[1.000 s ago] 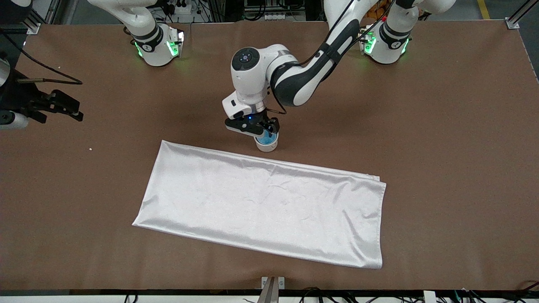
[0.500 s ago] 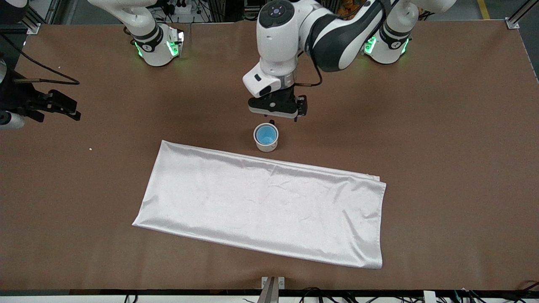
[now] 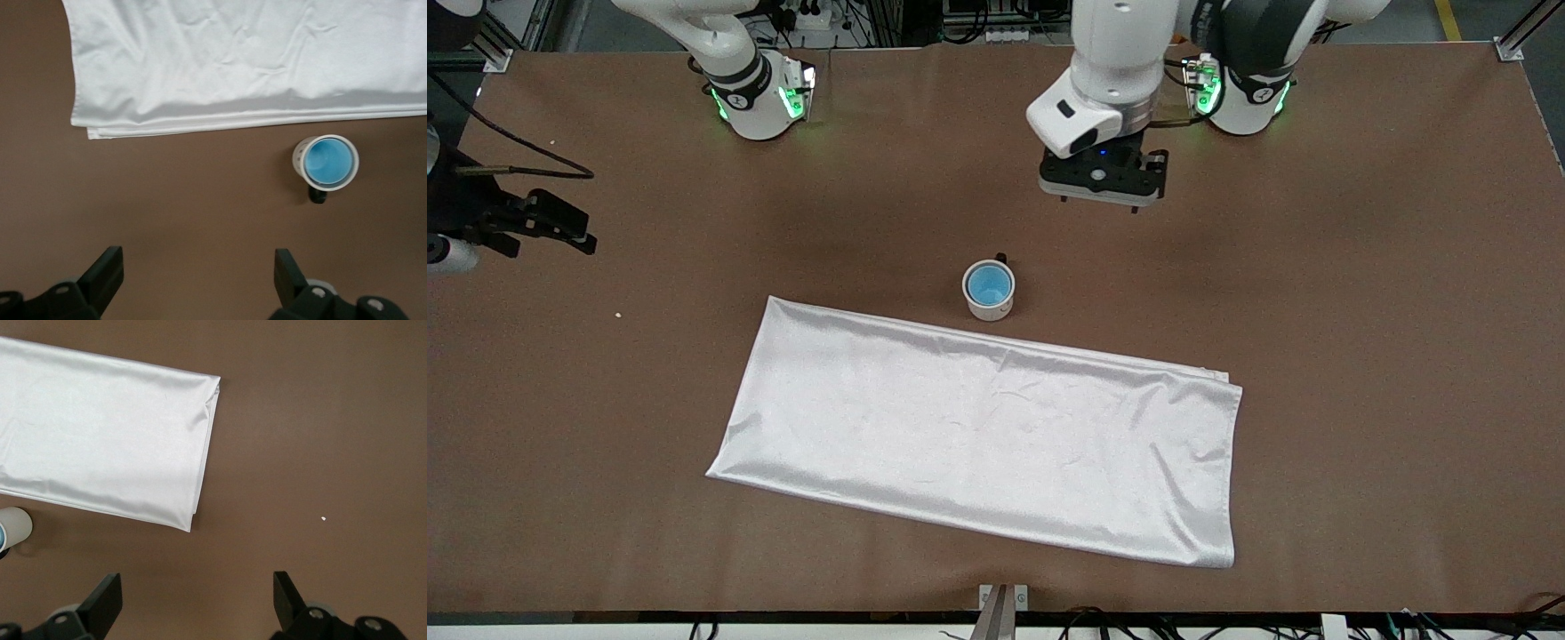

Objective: Place blue cup into white mug on table

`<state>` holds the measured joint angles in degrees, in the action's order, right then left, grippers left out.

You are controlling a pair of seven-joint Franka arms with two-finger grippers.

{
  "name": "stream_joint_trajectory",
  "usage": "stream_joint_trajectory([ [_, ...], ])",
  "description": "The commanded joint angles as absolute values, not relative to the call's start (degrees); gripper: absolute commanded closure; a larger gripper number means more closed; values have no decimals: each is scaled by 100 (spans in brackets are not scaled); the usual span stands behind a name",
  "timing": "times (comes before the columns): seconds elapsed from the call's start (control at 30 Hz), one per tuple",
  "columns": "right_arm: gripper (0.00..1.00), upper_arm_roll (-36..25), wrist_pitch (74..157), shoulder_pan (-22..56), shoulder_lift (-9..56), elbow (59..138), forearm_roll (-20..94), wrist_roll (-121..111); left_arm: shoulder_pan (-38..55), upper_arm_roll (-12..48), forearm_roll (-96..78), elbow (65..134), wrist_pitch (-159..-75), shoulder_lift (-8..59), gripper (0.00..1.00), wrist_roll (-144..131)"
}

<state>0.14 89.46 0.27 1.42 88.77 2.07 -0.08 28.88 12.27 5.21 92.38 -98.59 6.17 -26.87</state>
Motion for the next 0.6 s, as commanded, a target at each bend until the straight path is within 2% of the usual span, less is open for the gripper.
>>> stream_joint_trajectory([
  [0.0, 0, 53, 8877, -70, 79, 8868, 264, -53, 2242, 1266, 290, 9448, -9633, 229, 0, -1812],
  [0.33, 0, 53, 8859, -105, 26, 8886, 185, -35, 1337, 1266, -17, 9597, -9527, 18, 0, -1046],
  [0.57, 0, 62, 8851, -97, 26, 8912, 132, -35, 1029, 1266, -61, 9817, -9536, -123, 0, -1037],
])
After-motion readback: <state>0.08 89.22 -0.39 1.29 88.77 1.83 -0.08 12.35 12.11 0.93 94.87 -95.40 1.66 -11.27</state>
